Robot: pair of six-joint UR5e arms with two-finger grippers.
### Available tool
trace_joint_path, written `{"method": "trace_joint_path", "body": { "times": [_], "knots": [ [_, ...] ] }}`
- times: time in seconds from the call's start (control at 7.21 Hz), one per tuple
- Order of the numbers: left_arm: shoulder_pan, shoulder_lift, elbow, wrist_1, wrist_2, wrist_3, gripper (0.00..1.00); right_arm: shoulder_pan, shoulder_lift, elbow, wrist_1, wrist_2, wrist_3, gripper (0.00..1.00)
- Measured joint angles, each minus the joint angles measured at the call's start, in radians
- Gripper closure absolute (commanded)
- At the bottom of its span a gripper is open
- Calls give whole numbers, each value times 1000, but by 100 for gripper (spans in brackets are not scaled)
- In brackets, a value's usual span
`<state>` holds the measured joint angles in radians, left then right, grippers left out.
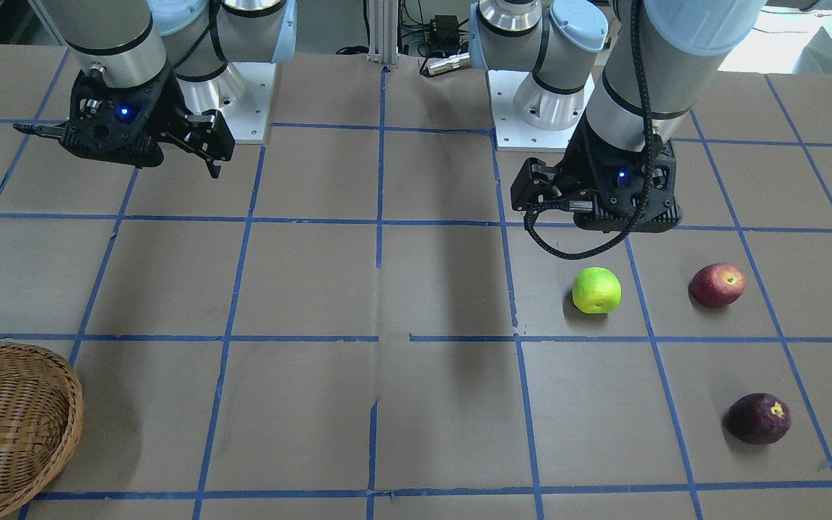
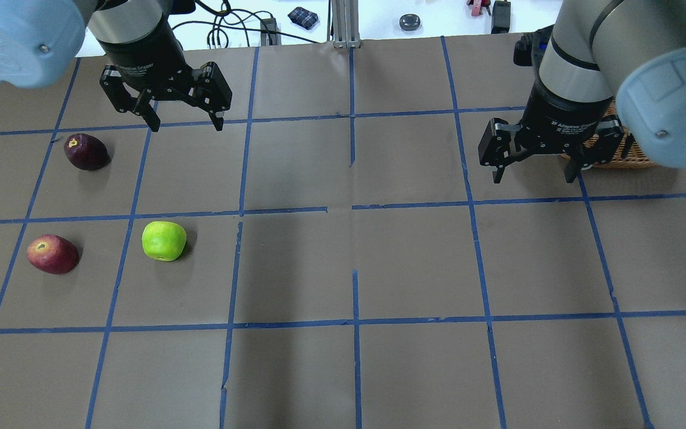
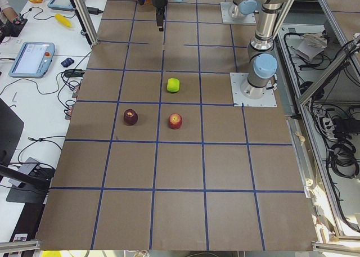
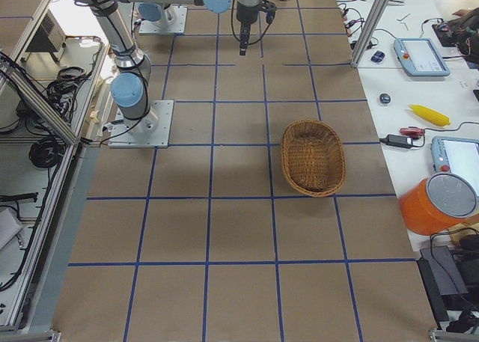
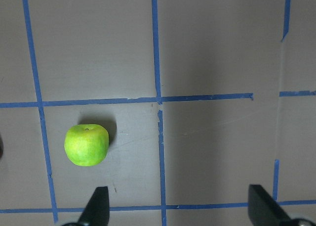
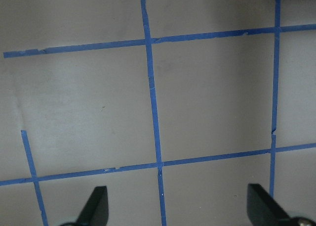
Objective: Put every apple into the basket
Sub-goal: 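Lower the left gripper onto the green apple and grasp it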
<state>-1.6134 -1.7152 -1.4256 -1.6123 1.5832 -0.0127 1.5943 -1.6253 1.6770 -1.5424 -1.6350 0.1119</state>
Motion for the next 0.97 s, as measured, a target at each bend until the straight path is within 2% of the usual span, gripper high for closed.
{"method": "trace_joint_path", "body": {
  "times": [0.69, 0.97],
  "knots": [
    [9, 11, -8, -3, 3, 15, 0, -12, 0, 1, 7, 6, -23, 0],
    [41, 31, -62, -7, 35, 39, 0, -22, -1, 1, 14, 9, -42, 0]
  ]
}}
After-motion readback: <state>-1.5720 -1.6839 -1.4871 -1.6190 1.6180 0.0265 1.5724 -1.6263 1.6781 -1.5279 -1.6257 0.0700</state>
